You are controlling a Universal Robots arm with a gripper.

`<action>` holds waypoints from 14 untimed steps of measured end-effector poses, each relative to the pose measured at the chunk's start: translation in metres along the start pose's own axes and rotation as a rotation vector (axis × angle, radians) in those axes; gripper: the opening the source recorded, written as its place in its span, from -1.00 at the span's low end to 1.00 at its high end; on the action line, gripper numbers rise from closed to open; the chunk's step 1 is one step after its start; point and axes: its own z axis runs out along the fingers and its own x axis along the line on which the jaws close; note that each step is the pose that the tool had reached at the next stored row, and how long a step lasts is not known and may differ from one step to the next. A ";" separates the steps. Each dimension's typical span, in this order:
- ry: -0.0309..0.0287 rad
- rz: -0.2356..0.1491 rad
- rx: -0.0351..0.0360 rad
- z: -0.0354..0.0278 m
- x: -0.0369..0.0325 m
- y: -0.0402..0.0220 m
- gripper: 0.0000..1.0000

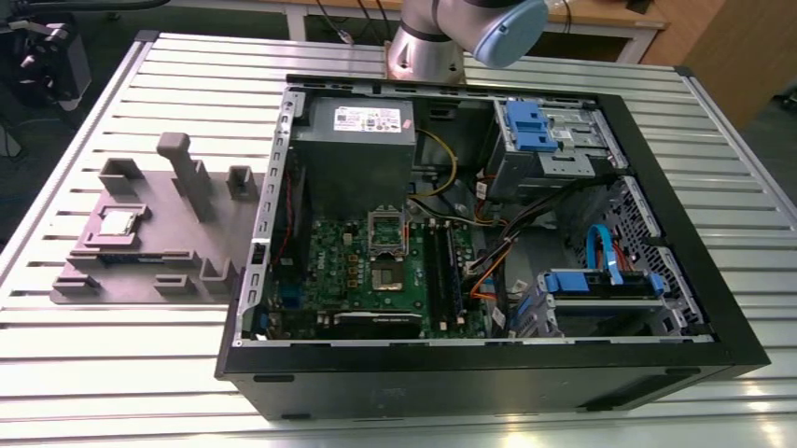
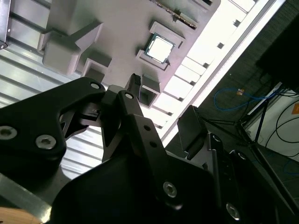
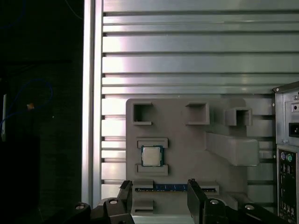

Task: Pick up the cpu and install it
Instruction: 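Pick up the cpu and move it towards the insertion slot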

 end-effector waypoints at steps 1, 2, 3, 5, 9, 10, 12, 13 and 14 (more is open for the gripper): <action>0.0001 -0.002 -0.0005 0.0009 0.0004 -0.0008 0.18; 0.0000 -0.002 -0.0005 0.0011 0.0004 -0.0008 0.18; 0.0001 -0.002 -0.0005 0.0010 0.0004 -0.0008 0.18; 0.0001 -0.002 -0.0005 0.0011 0.0004 -0.0008 0.18; 0.0000 -0.002 -0.0005 0.0011 0.0004 -0.0008 0.18; 0.0000 -0.002 -0.0005 0.0012 0.0004 -0.0008 0.18; -0.0001 -0.003 -0.0006 0.0019 0.0005 -0.0009 0.18; 0.0000 -0.005 -0.0005 0.0024 0.0006 -0.0010 0.18; 0.0003 -0.008 -0.0003 0.0030 0.0007 -0.0012 0.18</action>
